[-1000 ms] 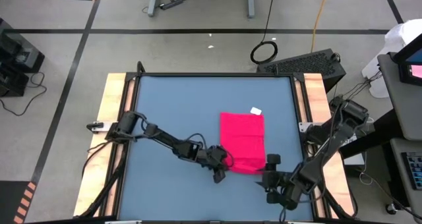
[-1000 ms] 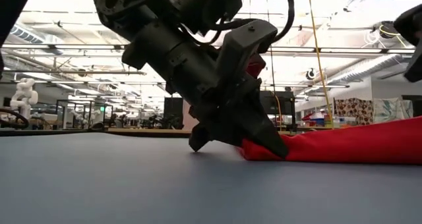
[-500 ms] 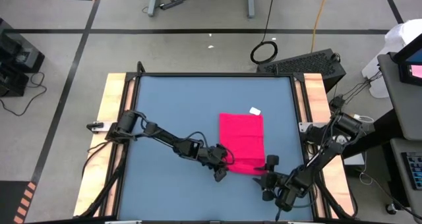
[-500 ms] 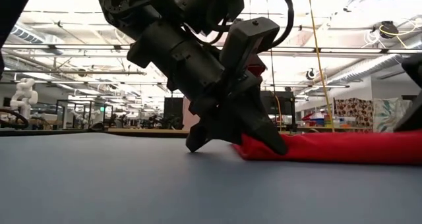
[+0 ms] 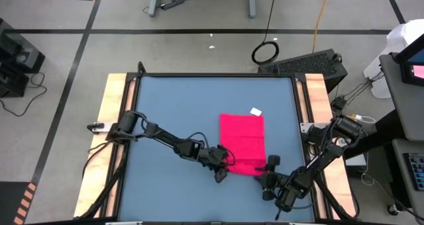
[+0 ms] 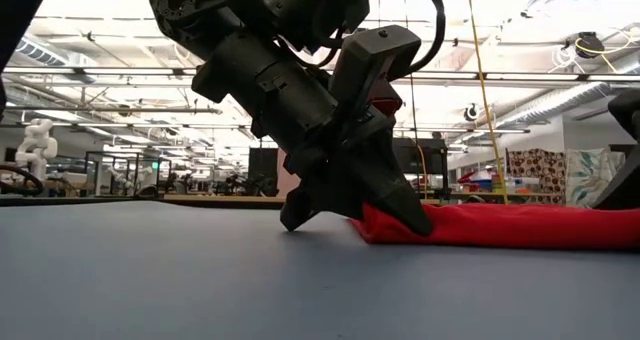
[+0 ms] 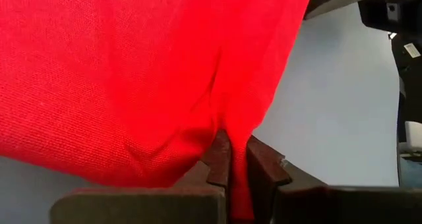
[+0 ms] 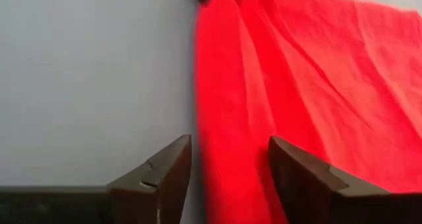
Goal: Roll towel
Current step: Roll the red towel
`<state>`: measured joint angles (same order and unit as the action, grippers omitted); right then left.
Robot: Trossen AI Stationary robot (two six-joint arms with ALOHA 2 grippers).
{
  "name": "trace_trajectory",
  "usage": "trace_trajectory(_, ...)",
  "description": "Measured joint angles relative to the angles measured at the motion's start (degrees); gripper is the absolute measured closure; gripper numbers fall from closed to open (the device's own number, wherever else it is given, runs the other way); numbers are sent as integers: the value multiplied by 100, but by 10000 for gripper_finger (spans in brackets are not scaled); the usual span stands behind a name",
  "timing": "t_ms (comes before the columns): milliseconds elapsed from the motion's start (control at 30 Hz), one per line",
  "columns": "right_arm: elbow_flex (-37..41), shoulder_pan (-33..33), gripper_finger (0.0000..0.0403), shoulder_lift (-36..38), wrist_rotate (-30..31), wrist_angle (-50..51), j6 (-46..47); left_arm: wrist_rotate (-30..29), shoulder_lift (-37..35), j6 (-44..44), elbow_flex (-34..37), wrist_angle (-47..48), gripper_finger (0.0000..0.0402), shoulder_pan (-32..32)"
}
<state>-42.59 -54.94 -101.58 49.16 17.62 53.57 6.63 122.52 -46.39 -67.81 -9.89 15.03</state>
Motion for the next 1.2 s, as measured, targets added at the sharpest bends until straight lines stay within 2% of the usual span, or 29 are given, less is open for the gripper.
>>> trace_trajectory(133,-3,115,188,18,-259,272,166,0,0,7,2,-4,375,0)
trace_trajectory(267,-17,230,188,37,-517,261,140,-11,0,17,4,-7,375,2)
trace_trajectory(567,-26,505,263,55,-1314,218,193,-286,-23,337,23,-188,368,100)
trace_trajectory(700,-30,681,305,163,-1800,202,44,-327,-149,820,27,-195,327,214)
trace_trajectory(1000,11,1349,381,905,-3144,392,-728,-570,-678,1629,33,168,193,349)
trace_trajectory(1100,11,1733,395,1030,-3699,421,-965,-968,-785,2092,33,86,172,519)
trace_trajectory(1200,11,2129,399,1090,-4135,397,-1251,-1589,-795,2634,24,-370,167,762)
